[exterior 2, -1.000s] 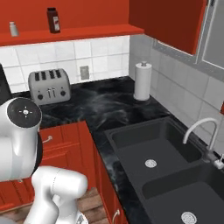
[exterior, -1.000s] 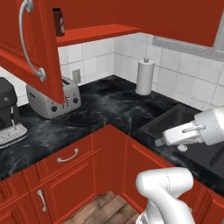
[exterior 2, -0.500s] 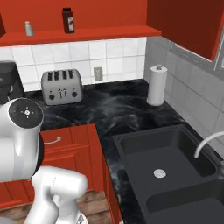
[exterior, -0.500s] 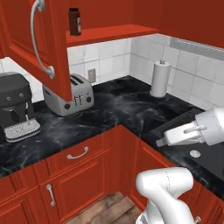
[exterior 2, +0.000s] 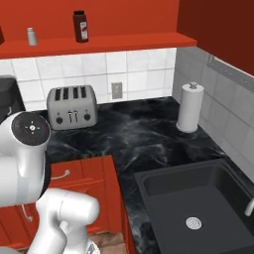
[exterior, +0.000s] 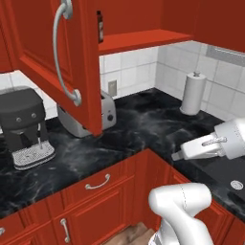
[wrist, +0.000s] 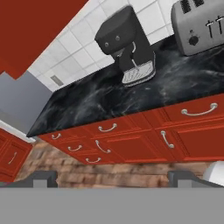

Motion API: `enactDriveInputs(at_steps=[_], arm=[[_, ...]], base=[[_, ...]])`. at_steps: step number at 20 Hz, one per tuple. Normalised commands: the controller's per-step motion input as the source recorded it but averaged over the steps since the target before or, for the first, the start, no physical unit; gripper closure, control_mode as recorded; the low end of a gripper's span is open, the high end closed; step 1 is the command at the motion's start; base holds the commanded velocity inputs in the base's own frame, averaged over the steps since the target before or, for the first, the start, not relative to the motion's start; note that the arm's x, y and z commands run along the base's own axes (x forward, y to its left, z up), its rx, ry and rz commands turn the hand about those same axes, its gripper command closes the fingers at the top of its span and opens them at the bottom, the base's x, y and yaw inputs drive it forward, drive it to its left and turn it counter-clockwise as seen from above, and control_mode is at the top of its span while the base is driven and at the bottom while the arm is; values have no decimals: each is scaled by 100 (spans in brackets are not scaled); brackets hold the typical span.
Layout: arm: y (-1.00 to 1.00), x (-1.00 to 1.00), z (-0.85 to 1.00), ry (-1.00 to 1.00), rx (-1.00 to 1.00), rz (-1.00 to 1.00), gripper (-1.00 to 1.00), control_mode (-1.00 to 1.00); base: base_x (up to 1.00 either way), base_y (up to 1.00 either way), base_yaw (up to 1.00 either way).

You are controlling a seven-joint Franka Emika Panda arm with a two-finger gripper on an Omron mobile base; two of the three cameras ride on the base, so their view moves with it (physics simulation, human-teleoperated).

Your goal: Collect the paprika, ketchup, and shaker from the cabinet and place them next to the stove.

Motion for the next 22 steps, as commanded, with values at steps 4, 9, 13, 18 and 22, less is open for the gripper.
enactDriveInputs(at_steps=[4,9,13,18,22], arm=[[0,0,0,0,0,0,-100,100],[0,0,0,0,0,0,-100,100],[0,0,0,0,0,0,-100,100],[0,0,0,0,0,0,-100,100],[0,0,0,0,0,0,-100,100]], base=[[57,7,-9],[81,6,0],[100,0,32],[79,0,12],[71,0,-6]])
